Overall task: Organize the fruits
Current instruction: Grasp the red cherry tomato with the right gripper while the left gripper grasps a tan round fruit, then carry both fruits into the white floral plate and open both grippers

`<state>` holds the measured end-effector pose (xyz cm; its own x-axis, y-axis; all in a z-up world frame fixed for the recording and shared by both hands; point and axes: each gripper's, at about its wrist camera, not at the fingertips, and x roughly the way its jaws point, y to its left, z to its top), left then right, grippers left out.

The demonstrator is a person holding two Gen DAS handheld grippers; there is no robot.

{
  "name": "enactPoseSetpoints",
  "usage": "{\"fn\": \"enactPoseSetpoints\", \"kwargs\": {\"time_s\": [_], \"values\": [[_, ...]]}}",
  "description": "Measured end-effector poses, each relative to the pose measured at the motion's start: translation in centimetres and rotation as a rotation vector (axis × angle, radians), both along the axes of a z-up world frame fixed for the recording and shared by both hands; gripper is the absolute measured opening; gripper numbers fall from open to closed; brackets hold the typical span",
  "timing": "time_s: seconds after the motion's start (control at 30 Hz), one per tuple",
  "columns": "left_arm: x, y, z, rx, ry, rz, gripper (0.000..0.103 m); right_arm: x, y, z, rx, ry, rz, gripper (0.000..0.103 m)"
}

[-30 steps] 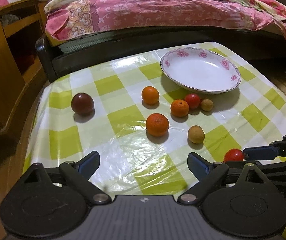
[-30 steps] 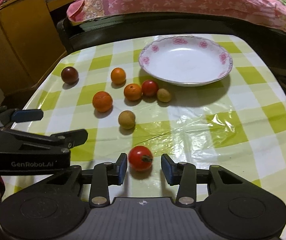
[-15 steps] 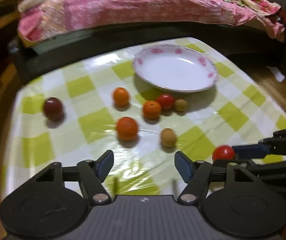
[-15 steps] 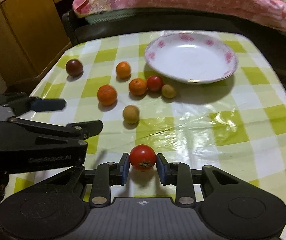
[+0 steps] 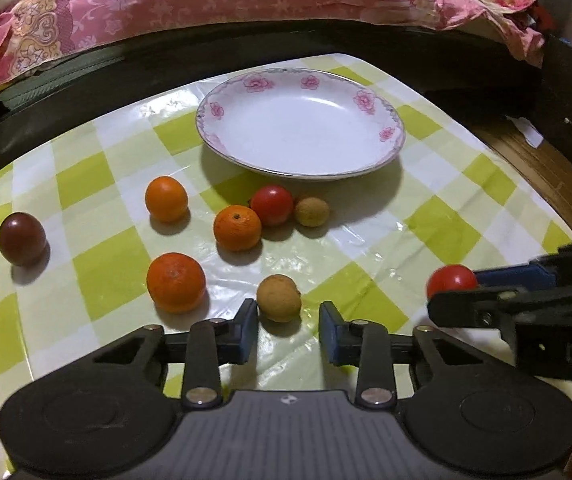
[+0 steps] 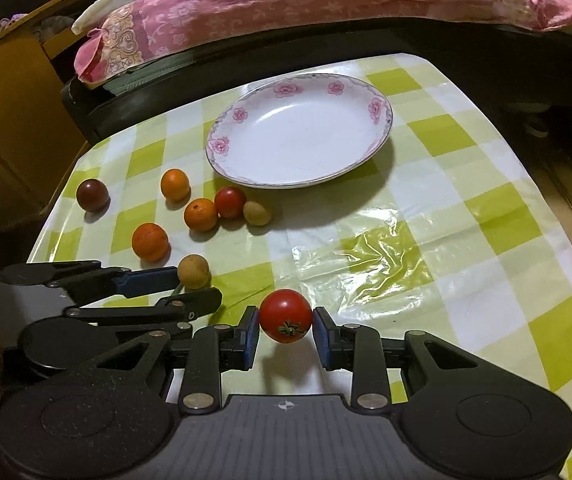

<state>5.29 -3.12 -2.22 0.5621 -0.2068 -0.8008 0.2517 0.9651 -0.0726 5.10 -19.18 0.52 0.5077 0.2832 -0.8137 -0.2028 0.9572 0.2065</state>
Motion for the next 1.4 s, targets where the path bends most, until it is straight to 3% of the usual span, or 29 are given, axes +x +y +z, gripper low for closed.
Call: {"fn": "enactPoseSetpoints", "kwargs": {"time_s": [0.1,0.37,0.6,0.9,1.17,1.4], "values": [[0.4,0.1,0.0,0.012,-0.003,0.011,0.032,-0.1,0.0,-0.2,-0.001,0.007,0.002,0.026],[0.8,-0.1,-0.1,0.038,-0.005,-0.033,0.031,0.4,0.1,-1.4,-0.025,0.032,0.001,0.026],[1.4,-0.1,1.4,-0.017,0.003,-0.071,0.031,1.1,0.0,-0.5,-0.021,0.016,-0.001,0.026],[4.5,-0.5,3.8,-0.046,-0.062,-0.074,0.031,4.3,0.3,1.7,-0.009,-0.055,0.022,0.026],[7.7,-0.4,3.6,-0.041,-0.077,-0.048,0.031,7.9,0.8,2.2,-0.018,-0.106,0.049,0.026],[9.4,-0.6,2.7,-0.023,-0.078,-0.044,0.031,10.5,0.7,0.9,-0.025,-0.104,0.062,0.026]]}}
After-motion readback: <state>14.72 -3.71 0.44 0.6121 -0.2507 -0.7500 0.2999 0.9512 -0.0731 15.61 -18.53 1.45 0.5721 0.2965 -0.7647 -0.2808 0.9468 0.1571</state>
